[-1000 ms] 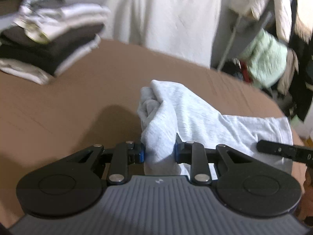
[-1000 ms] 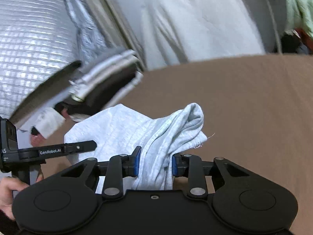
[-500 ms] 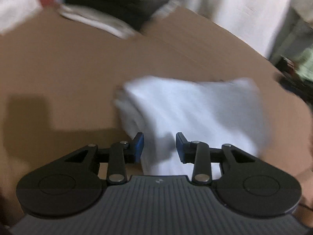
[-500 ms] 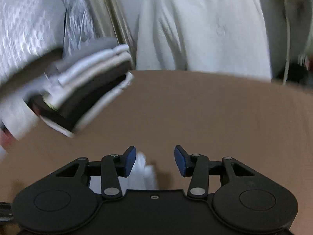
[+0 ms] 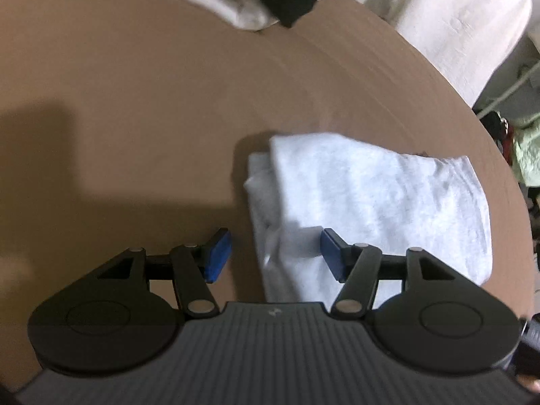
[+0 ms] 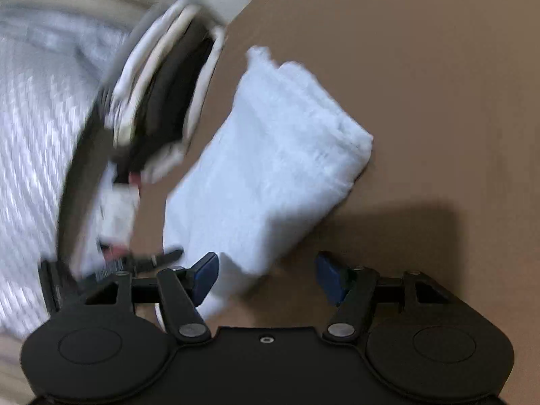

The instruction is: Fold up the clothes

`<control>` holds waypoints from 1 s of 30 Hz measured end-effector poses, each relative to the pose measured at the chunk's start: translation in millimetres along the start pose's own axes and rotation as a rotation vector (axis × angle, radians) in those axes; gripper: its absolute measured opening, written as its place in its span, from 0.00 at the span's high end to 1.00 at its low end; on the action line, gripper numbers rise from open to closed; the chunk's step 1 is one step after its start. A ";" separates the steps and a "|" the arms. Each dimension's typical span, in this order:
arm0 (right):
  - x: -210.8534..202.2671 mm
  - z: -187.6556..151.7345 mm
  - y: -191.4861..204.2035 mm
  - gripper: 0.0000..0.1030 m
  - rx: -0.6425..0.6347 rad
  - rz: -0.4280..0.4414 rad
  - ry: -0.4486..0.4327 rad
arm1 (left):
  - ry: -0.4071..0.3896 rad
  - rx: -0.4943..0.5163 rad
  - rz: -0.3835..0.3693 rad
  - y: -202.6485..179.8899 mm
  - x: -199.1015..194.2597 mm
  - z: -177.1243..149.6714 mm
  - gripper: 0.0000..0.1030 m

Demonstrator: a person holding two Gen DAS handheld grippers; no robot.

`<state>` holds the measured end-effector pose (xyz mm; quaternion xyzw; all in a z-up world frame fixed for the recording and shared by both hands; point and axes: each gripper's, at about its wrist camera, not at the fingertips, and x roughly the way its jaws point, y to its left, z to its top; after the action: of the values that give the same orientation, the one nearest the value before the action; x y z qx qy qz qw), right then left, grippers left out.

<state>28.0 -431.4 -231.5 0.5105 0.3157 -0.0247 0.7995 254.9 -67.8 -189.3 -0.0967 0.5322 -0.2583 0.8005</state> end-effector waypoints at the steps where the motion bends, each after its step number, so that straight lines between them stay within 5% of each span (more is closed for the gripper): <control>1: 4.1 0.5 -2.2 0.28 0.038 0.015 -0.050 | -0.002 -0.020 -0.015 2.0 3.6 2.5 0.44; 4: 18.6 6.4 10.9 0.26 0.020 -0.032 -0.128 | -0.020 -0.034 -0.045 2.4 0.9 -0.8 0.58; 5: 15.9 8.7 23.3 0.27 -0.072 -0.048 -0.161 | -0.026 -0.037 -0.054 2.1 -0.5 -2.3 0.62; 7: 10.3 13.3 48.3 0.62 -0.259 -0.080 -0.228 | -0.030 -0.024 -0.067 -2.1 -5.3 -7.4 0.66; 11: -0.8 24.2 87.4 0.66 -0.576 -0.138 -0.352 | 0.020 -0.085 -0.162 -2.3 -12.4 -23.7 0.66; 15: 21.0 60.9 47.3 0.52 -0.372 -0.236 -0.281 | -0.003 -0.162 -0.155 9.3 -19.7 -26.4 0.64; 19: 15.5 49.9 2.8 0.40 -0.151 -0.124 -0.261 | -0.044 -0.119 -0.097 2.1 -20.0 -19.4 0.61; 26: 17.6 6.1 13.9 0.15 -0.109 -0.058 -0.247 | -0.071 -0.105 -0.057 -2.4 -10.8 -7.4 0.60; 30: 35.6 8.2 22.2 0.15 -0.195 -0.125 -0.319 | -0.123 -0.086 -0.037 -0.9 -18.8 -5.3 0.60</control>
<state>68.4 -417.5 -230.3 0.3999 0.2172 -0.1242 0.8818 244.2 -58.2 -176.0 -0.1565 0.4907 -0.2434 0.8219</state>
